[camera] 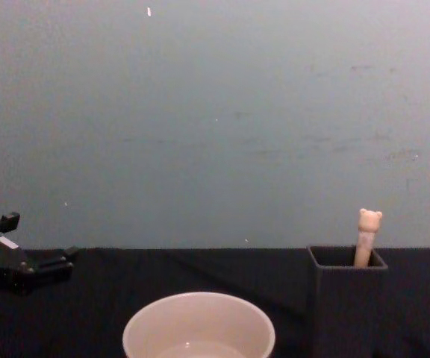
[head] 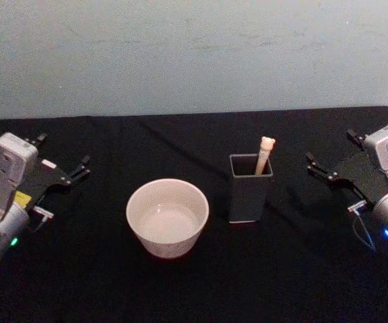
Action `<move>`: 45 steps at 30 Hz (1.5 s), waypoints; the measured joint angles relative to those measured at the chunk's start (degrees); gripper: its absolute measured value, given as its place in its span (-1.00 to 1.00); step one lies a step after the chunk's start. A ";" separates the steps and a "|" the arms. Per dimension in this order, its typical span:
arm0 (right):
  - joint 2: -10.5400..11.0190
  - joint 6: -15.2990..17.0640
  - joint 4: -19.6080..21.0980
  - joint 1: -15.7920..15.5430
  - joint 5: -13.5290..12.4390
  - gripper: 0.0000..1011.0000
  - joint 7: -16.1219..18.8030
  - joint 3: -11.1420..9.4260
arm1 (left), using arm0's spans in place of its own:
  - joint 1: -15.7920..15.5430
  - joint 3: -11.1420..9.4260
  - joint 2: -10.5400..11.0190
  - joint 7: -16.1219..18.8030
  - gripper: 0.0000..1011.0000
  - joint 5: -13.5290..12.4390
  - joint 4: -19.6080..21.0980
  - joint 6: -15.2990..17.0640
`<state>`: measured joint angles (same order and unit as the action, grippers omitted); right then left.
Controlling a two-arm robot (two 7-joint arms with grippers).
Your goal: Pick up the stirring spoon with one hand, stir inside the cup, then place it back in its original position.
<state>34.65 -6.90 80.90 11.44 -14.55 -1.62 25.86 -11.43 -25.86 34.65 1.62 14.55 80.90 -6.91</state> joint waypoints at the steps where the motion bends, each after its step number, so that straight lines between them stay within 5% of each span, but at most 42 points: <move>1: 0.00 0.00 0.00 0.00 0.00 0.98 0.00 0.00 | 0.00 0.00 0.00 0.00 0.98 0.00 0.00 0.00; 14: -0.34 -0.46 1.17 -1.29 0.31 0.98 1.35 -2.03 | 0.00 0.00 0.00 0.00 0.98 0.00 0.00 0.00; 30: 4.00 -2.18 9.35 -9.35 -7.77 0.98 12.67 -6.36 | 0.00 0.00 0.00 0.00 0.98 0.00 0.00 0.00; 45: 0.65 -1.04 9.82 -8.12 -12.42 0.98 20.17 -6.80 | 0.00 0.00 0.00 0.00 0.98 0.00 0.00 0.00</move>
<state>35.30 -7.94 90.72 3.32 -26.97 18.55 19.06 -11.43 -25.87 34.64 1.62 14.55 80.90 -6.91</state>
